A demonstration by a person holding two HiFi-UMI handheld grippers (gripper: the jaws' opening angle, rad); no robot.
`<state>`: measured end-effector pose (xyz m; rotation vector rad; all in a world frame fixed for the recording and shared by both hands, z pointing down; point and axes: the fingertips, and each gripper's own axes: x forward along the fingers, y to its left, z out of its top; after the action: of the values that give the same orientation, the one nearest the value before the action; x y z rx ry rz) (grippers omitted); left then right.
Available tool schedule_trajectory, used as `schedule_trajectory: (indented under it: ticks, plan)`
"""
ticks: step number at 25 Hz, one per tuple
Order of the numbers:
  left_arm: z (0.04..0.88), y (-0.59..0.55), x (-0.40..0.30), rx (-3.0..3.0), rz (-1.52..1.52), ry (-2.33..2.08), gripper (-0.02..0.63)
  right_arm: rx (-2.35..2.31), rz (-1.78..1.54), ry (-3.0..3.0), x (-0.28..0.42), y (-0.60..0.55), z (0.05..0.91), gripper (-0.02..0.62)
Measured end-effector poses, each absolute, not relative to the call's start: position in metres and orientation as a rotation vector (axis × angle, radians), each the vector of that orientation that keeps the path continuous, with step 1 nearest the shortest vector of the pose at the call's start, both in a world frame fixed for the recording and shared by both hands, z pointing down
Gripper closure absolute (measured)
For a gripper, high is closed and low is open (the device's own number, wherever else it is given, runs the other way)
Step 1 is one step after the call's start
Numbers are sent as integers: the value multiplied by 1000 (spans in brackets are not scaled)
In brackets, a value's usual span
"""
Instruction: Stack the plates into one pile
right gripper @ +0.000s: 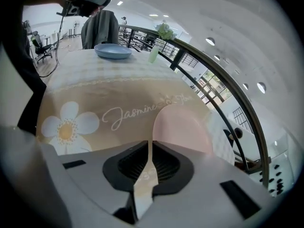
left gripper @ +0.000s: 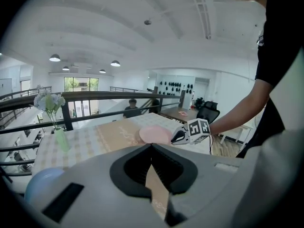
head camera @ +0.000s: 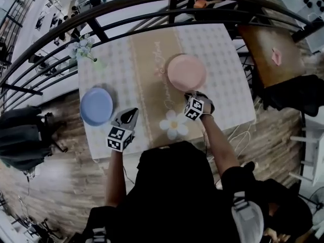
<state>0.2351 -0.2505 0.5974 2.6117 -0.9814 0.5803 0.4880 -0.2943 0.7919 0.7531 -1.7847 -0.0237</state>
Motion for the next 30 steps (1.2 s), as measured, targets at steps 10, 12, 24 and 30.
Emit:
schedule_trajectory:
  ticks: [10,12,24,30]
  plan:
    - [601,-243,242,2526,549,-1121,605,630,-52,-1815,488,-312,815,553]
    - [600,-241,237,2509,562,-1159,606,617,-65,-1814,487,-315,821,551]
    - [609,-213,215,2427,608,-1240,605,586,-135,-1755,493,-330,848,554]
    - [608,-206,200,2417,627,-1255,605,592,-180,-1723,495,-331,851,571]
